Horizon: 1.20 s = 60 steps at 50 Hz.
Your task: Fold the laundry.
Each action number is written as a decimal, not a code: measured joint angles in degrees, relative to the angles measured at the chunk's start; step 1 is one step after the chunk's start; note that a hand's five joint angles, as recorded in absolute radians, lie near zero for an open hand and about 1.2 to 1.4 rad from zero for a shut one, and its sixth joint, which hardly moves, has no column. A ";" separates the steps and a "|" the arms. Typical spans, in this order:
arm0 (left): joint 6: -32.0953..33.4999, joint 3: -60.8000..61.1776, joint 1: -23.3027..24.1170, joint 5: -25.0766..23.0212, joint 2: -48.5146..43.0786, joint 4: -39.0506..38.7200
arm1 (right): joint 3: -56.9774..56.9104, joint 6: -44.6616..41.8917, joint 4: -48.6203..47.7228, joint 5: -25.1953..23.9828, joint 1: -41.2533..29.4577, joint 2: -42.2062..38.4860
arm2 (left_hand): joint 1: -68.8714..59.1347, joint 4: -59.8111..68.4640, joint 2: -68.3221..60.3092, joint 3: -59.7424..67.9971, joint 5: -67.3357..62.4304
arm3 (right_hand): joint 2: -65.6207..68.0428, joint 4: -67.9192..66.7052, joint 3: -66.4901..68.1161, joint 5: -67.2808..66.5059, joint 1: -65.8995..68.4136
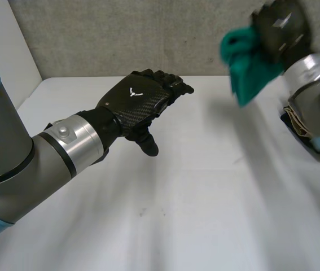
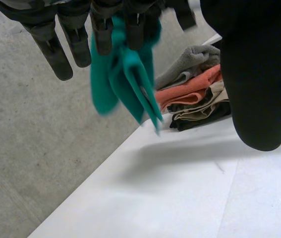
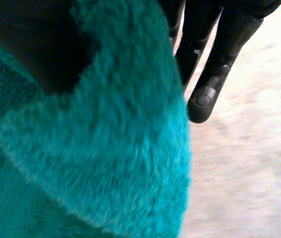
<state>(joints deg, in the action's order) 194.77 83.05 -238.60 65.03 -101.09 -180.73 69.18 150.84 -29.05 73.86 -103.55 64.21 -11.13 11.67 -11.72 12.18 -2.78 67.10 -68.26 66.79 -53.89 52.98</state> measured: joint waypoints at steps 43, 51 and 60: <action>-0.66 0.38 0.40 0.01 0.10 -0.02 | -1.67 11.25 -7.89 -31.57 37.39 -14.50 | 0.00 0.00 0.00 0.00 0.00 | -45.58 45.74 -44.80 39.43 -33.90; -1.14 0.44 0.34 0.01 0.10 -0.05 | -0.73 16.46 -6.11 -29.42 37.60 -10.59 | 0.00 0.00 0.00 0.00 0.00 | -52.49 53.25 -53.00 49.81 -40.09; -1.25 0.45 0.32 0.00 0.11 -0.06 | 0.05 26.80 1.47 -27.45 39.88 -3.14 | 0.00 0.00 0.00 0.00 -0.01 | -53.65 53.79 -53.77 50.31 -40.71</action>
<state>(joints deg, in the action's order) 193.51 83.50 -238.27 65.03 -100.98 -180.79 69.23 177.64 -27.58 46.41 -63.67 61.07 -11.13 11.67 -11.72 12.18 -2.79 13.45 -14.47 13.02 -3.58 12.28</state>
